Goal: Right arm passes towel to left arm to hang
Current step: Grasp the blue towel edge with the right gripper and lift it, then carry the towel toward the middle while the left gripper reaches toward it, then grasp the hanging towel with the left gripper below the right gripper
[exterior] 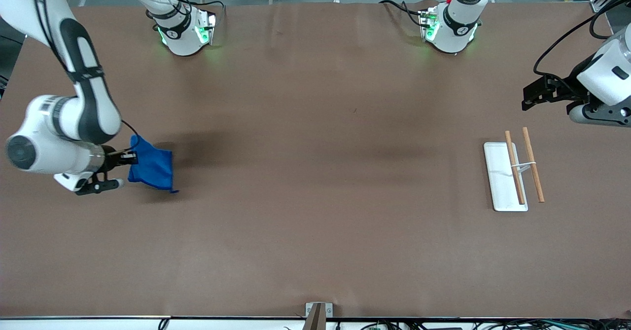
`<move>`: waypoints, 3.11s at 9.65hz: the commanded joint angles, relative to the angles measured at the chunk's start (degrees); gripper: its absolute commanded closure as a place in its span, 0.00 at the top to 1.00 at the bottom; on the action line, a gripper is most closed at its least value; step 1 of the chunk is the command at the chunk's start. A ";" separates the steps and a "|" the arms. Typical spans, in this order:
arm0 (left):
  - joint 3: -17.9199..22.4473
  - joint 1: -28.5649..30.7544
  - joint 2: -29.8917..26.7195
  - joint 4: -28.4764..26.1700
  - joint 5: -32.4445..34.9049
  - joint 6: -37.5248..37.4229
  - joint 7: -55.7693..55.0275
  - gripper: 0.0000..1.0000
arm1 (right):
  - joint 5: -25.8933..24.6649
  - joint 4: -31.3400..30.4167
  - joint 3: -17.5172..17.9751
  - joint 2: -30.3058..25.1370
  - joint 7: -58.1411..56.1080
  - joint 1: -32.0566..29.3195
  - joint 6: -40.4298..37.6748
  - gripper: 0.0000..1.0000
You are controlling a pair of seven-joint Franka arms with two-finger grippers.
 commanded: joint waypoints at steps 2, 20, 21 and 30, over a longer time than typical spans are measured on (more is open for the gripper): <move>-3.17 -0.40 3.01 0.74 0.33 0.66 2.27 1.00 | 8.85 12.67 2.69 0.08 1.11 0.04 -13.11 0.00; -11.61 9.17 30.24 -14.89 -76.19 -6.45 58.31 0.62 | 75.61 15.13 48.93 8.58 0.32 10.13 40.81 0.00; -12.76 9.17 30.52 -16.72 -79.62 -6.89 59.13 0.61 | 75.61 16.89 48.93 10.09 0.32 11.80 42.58 0.00; -12.68 11.63 32.11 -16.92 -80.45 -13.05 59.05 0.32 | 75.70 18.05 49.28 11.16 0.40 13.13 44.97 0.00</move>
